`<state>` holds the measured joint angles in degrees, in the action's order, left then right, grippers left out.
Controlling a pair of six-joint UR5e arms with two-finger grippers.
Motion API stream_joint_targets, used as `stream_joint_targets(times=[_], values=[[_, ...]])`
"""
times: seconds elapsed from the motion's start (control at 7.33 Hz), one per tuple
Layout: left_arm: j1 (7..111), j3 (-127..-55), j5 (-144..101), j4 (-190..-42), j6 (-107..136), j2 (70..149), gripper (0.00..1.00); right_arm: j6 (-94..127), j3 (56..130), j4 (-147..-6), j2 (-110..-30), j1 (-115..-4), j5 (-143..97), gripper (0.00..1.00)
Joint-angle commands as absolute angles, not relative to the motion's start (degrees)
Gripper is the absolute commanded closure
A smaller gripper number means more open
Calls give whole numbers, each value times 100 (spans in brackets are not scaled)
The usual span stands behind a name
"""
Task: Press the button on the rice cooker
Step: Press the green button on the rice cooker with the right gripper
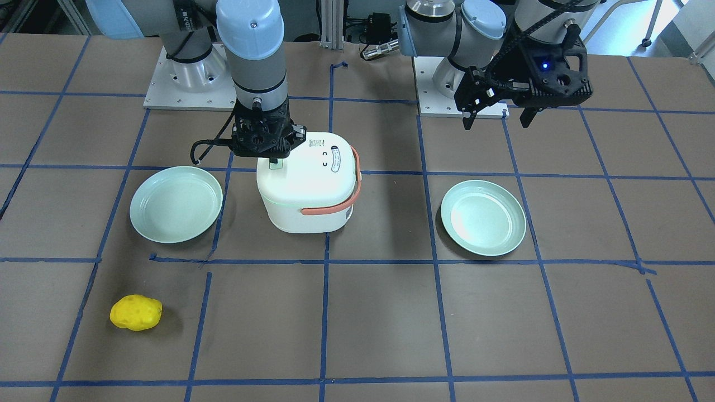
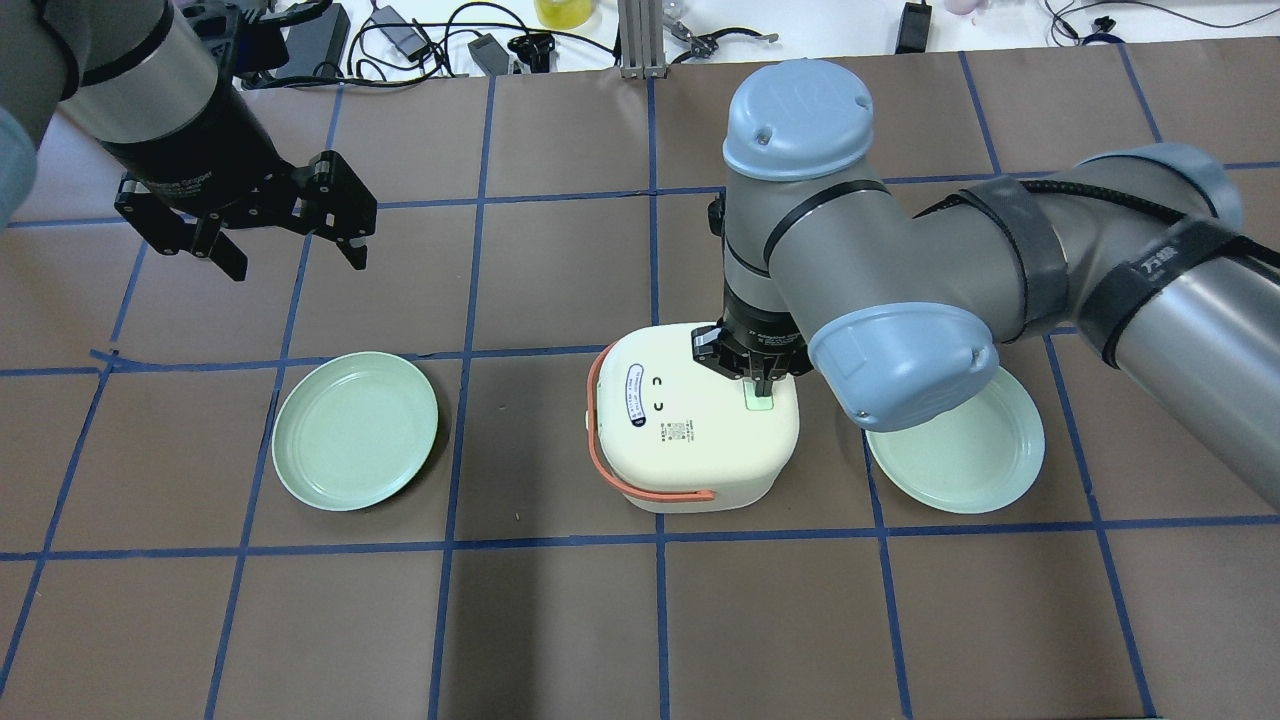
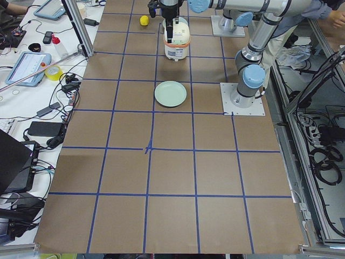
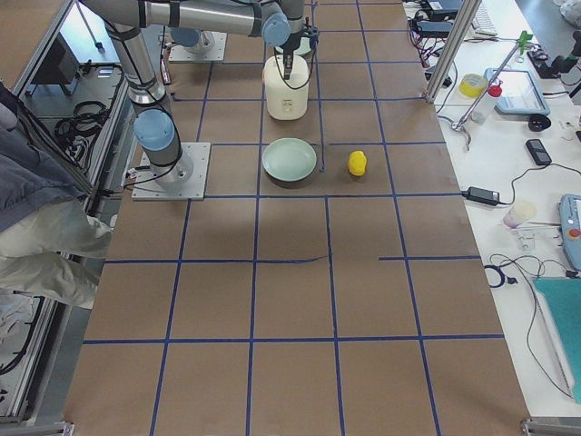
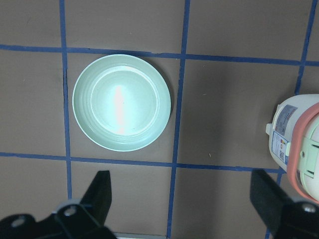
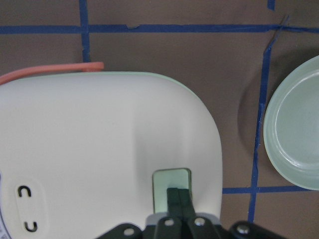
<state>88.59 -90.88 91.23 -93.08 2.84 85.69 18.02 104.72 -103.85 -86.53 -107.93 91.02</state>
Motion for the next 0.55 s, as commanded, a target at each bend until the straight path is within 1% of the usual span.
stream_joint_targets(times=[0.0, 0.14, 0.27, 0.41], values=[[8859, -9088, 9123, -9308, 281, 8569, 0, 1793, 10521, -10389, -8648, -10793, 9097, 94], [8859, -9088, 9123, -9308, 281, 8569, 0, 1802, 10468, -10397, -8648, -10793, 9105, 84], [8859, -9088, 9123, -9308, 281, 8569, 0, 1793, 10363, -10397, -8675, -10784, 9123, 14], [8859, -9088, 9123, -9308, 281, 8569, 0, 1776, 10171, -10380, -8701, -10749, 9149, 0]])
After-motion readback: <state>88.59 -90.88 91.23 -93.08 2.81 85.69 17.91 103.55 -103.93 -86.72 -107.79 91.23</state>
